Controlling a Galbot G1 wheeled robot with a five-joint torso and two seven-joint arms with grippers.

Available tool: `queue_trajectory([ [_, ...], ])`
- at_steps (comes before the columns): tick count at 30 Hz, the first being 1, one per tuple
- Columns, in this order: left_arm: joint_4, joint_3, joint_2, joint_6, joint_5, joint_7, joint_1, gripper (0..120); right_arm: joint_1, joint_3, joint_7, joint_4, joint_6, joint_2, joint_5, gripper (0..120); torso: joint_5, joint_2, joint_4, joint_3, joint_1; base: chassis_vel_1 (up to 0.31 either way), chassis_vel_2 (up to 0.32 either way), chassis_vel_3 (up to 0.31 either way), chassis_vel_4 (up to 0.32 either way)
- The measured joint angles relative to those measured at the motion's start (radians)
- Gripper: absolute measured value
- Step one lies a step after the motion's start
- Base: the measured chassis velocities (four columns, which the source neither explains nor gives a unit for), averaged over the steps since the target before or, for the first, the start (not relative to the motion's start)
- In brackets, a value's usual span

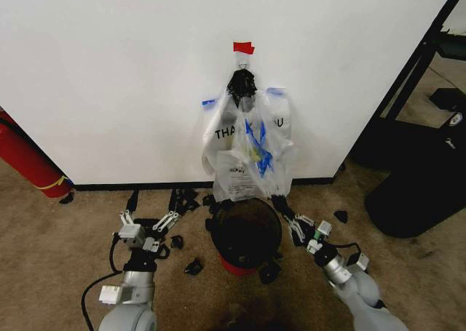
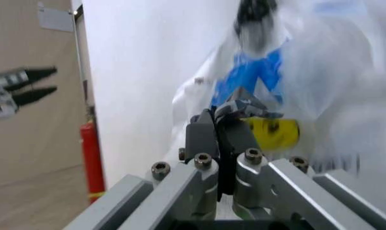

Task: Pick up the garbage bag from the wall and place it over the trash bin.

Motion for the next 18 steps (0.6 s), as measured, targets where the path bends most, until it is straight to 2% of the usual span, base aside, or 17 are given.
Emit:
queue_trajectory([
  [4, 0.006, 0.053, 0.126, 0.019, -0.070, 0.105, -0.110, 100, 0.032, -0.018, -0.030, -0.023, 0.024, 0.016, -0.112, 0, -0.0002, 0.000, -0.0001, 0.000, 0.000, 0.000, 0.000, 0.000, 0.000],
  [7, 0.013, 0.106, 0.222, 0.068, -0.118, 0.129, -0.187, 100, 0.033, -0.026, -0.050, -0.033, 0.026, 0.019, -0.153, 0, -0.0001, 0.000, -0.0004, 0.000, 0.000, 0.000, 0.000, 0.000, 0.000],
  [8, 0.013, 0.106, 0.222, 0.068, -0.118, 0.129, -0.187, 100, 0.033, -0.026, -0.050, -0.033, 0.026, 0.019, -0.153, 0, -0.0001, 0.000, -0.0004, 0.000, 0.000, 0.000, 0.000, 0.000, 0.000],
  [9, 0.019, 0.133, 0.262, 0.092, -0.130, 0.126, -0.223, 100, 0.034, -0.027, -0.052, -0.036, 0.026, 0.022, -0.162, 0, -0.0002, 0.000, -0.0001, 0.000, 0.000, 0.000, 0.000, 0.000, 0.000],
  [11, 0.054, 0.223, 0.355, 0.145, -0.136, 0.106, -0.347, 100, 0.037, -0.028, -0.053, -0.045, 0.027, 0.031, -0.176, 0, -0.0002, 0.000, -0.0003, 0.000, 0.000, 0.000, 0.000, 0.000, 0.000],
  [14, 0.124, 0.375, 0.448, 0.193, -0.099, 0.067, -0.531, 100, 0.040, -0.025, -0.052, -0.050, 0.029, 0.042, -0.192, 0, 0.0000, 0.000, -0.0005, 0.000, 0.000, 0.000, 0.000, 0.000, 0.000],
  [18, 0.168, 0.492, 0.501, 0.240, -0.044, 0.042, -0.669, 100, 0.038, -0.023, -0.042, -0.050, 0.031, 0.048, -0.206, 0, -0.0002, 0.000, -0.0005, 0.000, 0.000, 0.000, 0.000, 0.000, 0.000],
])
